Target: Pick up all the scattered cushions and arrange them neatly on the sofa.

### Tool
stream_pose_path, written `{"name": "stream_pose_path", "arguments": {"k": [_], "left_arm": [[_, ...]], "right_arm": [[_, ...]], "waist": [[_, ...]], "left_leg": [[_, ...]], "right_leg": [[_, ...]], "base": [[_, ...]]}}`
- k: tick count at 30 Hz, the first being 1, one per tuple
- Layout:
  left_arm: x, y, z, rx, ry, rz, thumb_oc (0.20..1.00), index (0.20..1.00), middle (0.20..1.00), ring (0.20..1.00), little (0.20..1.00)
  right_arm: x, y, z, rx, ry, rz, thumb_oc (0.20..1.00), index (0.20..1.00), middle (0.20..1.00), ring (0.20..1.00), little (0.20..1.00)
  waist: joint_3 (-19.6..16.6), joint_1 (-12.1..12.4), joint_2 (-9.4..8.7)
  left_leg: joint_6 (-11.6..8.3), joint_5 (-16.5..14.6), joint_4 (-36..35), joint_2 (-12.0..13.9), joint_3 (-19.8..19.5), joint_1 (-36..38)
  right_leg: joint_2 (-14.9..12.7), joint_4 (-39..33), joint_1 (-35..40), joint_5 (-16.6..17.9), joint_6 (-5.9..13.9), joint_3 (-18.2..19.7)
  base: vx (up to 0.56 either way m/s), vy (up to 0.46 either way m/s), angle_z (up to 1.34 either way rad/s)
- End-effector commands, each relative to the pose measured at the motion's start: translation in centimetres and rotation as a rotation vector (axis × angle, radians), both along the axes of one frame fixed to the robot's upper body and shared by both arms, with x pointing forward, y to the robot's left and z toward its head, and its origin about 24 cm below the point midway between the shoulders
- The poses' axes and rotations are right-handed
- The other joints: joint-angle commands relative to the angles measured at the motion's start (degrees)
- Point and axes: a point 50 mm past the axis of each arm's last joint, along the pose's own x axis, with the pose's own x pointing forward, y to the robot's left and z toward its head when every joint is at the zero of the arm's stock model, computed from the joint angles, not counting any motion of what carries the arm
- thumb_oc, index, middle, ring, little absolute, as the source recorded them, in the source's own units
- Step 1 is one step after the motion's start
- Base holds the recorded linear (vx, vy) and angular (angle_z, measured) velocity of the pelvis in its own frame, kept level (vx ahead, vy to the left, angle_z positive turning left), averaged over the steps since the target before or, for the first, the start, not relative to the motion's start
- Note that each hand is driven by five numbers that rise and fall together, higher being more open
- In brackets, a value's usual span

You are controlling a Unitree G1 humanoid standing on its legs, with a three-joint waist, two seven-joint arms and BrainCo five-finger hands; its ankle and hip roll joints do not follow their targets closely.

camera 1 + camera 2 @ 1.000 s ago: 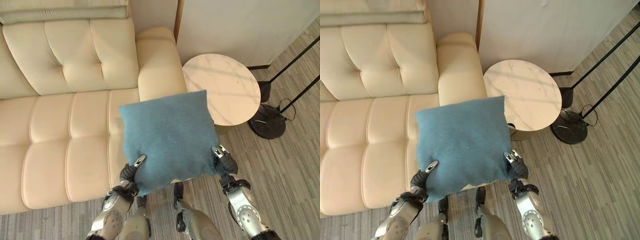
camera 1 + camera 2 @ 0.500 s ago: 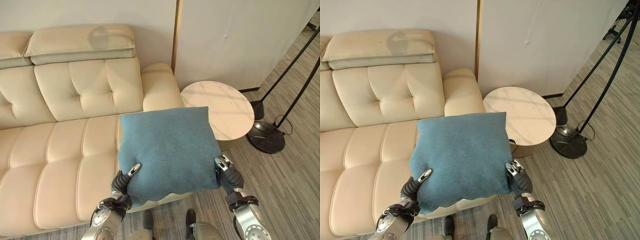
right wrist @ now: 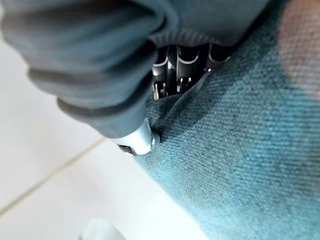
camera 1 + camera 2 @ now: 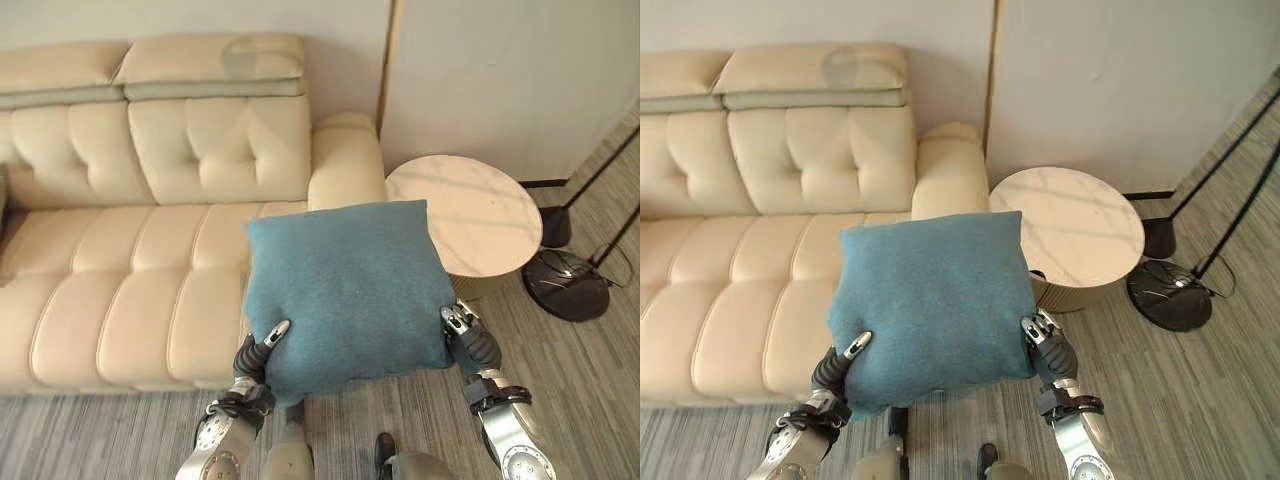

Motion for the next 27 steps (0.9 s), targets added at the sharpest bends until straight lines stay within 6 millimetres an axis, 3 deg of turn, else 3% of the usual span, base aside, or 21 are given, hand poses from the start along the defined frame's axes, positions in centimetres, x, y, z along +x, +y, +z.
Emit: {"name": "stream_pose_path", "arguments": {"k": [1, 3, 6, 8, 9, 12, 22, 27], "left_arm": [[2.7, -1.9, 6.7, -0.005, -0.390, -0.109, 0.200, 0.200, 0.200, 0.200, 0.200], [2.7, -1.9, 6.6, -0.009, -0.387, -0.111, 0.200, 0.200, 0.200, 0.200, 0.200], [2.6, -2.0, 6.3, -0.025, -0.377, -0.106, 0.200, 0.200, 0.200, 0.200, 0.200], [2.6, -2.4, 6.0, -0.032, -0.364, -0.127, 0.200, 0.200, 0.200, 0.200, 0.200], [2.5, -2.4, 6.0, -0.031, -0.363, -0.128, 0.200, 0.200, 0.200, 0.200, 0.200], [2.2, -2.1, 5.6, -0.002, -0.347, -0.142, 0.200, 0.200, 0.200, 0.200, 0.200], [1.3, -0.9, 5.0, 0.036, -0.320, -0.108, 0.200, 0.200, 0.200, 0.200, 0.200], [2.2, -0.4, 5.9, 0.097, -0.366, -0.092, 0.200, 0.200, 0.200, 0.200, 0.200]], "right_arm": [[2.1, 3.9, 5.6, 0.041, -0.324, 0.168, 0.200, 0.200, 0.200, 0.200, 0.200], [2.2, 3.8, 5.7, 0.019, -0.333, 0.175, 0.200, 0.200, 0.200, 0.200, 0.200], [2.0, 3.1, 5.7, 0.010, -0.336, 0.143, 0.200, 0.200, 0.200, 0.200, 0.200], [1.9, 2.7, 5.8, 0.007, -0.344, 0.118, 0.200, 0.200, 0.200, 0.200, 0.200], [1.8, 2.5, 5.7, 0.009, -0.335, 0.107, 0.200, 0.200, 0.200, 0.200, 0.200], [1.6, 2.5, 5.2, -0.012, -0.312, 0.122, 0.200, 0.200, 0.200, 0.200, 0.200], [1.5, 3.6, 4.6, -0.004, -0.290, 0.165, 0.200, 0.200, 0.200, 0.200, 0.200], [1.8, 4.4, 5.2, 0.008, -0.330, 0.171, 0.200, 0.200, 0.200, 0.200, 0.200]], "waist": [[-0.3, -1.4, -5.28], [-0.4, -2.0, -5.34], [-1.4, -3.5, -4.07], [-1.9, -5.4, -2.78], [-2.0, -5.7, -2.45], [-2.1, -5.9, -2.10], [-3.8, -3.9, -3.33], [-3.9, -2.6, -4.27]], "left_leg": [[2.58, -4.4, 8.4, -5.2, 3.0, 3.0], [2.96, -7.4, 9.2, -5.3, 4.3, 5.8], [1.93, -10.4, 6.8, -2.7, 11.1, 12.0], [0.42, -8.5, 4.1, 0.3, 18.4, 14.2], [0.00, -7.9, 3.6, 0.6, 19.0, 14.3], [-0.52, -7.8, 3.1, 1.0, 19.8, 15.8], [1.89, -9.7, -1.8, -3.2, 17.8, 18.6], [4.33, -11.3, -2.0, -6.2, 14.3, 18.5]], "right_leg": [[-2.9, -17.3, 8.9, 4.4, 5.41, -0.6], [-3.4, -18.1, 8.7, 4.6, 5.33, -2.2], [-4.3, -18.8, 8.8, 4.0, 5.94, -7.0], [-5.3, -20.0, 9.0, 4.5, 6.36, -11.3], [-5.6, -20.5, 9.2, 4.9, 6.41, -12.1], [-6.8, -20.6, 11.0, 6.1, 7.07, -14.6], [-8.8, -19.9, 12.3, 7.7, 9.07, -15.0], [-11.5, -12.0, 10.9, 5.7, 10.04, -13.8]], "base": [[-0.10, -0.051, 0.51], [-0.13, -0.035, 0.39], [-0.07, 0.030, 0.94], [-0.05, 0.110, 1.13], [-0.03, 0.134, 1.16], [0.05, 0.116, 0.85], [0.03, 0.154, 0.13], [0.04, 0.194, 0.16]]}}
